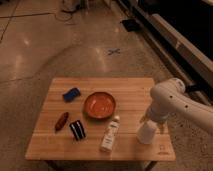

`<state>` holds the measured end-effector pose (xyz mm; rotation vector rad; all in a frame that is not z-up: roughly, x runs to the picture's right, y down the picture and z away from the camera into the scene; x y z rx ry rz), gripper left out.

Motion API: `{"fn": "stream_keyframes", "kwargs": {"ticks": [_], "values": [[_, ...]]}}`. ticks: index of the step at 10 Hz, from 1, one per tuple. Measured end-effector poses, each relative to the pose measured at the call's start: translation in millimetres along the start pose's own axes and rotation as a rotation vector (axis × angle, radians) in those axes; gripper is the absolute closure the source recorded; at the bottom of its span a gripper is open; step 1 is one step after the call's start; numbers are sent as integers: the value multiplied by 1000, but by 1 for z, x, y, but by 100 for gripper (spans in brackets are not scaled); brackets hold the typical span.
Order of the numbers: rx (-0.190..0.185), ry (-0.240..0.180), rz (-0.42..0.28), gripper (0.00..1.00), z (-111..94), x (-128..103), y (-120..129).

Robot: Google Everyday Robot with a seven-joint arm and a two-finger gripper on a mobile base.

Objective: Place the ceramic cup over the eraser

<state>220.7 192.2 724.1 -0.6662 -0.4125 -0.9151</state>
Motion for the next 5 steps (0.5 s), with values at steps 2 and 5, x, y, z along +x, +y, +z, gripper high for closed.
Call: {"fn": "stream_keyframes", "kwargs": {"ticks": [2,5], "values": [[26,-8,-13,30,6,-2,-5],[52,38,-24,30,8,11,-6]]}}
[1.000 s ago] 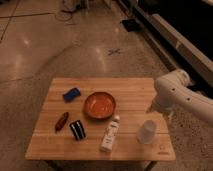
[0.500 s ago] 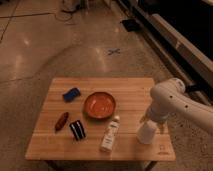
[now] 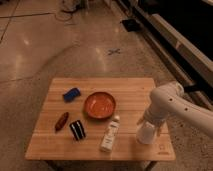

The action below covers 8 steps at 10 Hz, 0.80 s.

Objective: Place the ceramic cup over the eraser

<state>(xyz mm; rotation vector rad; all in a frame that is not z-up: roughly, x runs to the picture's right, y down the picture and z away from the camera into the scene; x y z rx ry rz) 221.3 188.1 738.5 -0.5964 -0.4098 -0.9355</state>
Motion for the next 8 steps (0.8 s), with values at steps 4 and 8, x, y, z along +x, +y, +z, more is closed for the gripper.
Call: {"fn": "stream_keyframes", "kwargs": {"ticks": [4,8], "values": [[-13,14,-2,40,7,1,7],[-30,-9,-1,80,12,-4,9]]}}
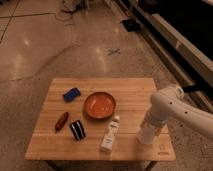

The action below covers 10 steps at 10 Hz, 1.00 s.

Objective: Place the ceramic cup over the eraser

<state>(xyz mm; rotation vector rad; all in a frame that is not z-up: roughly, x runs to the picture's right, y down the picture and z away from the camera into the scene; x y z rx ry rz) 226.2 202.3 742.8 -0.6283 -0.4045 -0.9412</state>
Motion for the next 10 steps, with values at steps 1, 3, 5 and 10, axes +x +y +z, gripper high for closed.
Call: {"fn": "stream_keyframes", "kwargs": {"ticks": [1,3,5,10], "values": [[2,-5,1,94,0,0,-1],[25,-2,-5,100,-9,1,-7],[58,23,-63,100,-46,-6,-18],[76,71,-270,100,-126,-61,-30]]}}
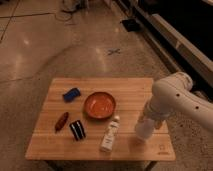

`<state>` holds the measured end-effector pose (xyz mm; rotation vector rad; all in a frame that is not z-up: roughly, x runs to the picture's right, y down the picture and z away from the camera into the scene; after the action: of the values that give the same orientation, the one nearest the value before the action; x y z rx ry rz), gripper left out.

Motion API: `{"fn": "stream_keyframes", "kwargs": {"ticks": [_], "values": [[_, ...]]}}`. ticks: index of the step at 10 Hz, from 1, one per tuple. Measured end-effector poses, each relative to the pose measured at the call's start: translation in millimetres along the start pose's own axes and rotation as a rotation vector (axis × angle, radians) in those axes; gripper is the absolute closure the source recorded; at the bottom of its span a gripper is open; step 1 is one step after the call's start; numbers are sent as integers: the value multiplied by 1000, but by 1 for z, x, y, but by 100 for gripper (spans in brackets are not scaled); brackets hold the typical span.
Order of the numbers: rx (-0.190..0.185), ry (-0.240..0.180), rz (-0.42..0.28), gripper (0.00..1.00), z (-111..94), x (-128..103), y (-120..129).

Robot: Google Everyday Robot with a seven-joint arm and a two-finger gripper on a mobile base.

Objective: Place the ceramic cup over the eraser

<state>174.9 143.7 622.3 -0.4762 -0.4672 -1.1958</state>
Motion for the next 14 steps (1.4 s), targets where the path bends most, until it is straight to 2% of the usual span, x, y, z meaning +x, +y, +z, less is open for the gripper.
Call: {"fn": "stream_keyframes", "kwargs": {"ticks": [2,3,9,14], "values": [[30,3,-85,100,-29,-23,-15],[35,4,-98,100,-34,-27,-17],[37,4,-107,100,-33,-27,-20],[97,43,-295,100,-37,-28,-118]]}}
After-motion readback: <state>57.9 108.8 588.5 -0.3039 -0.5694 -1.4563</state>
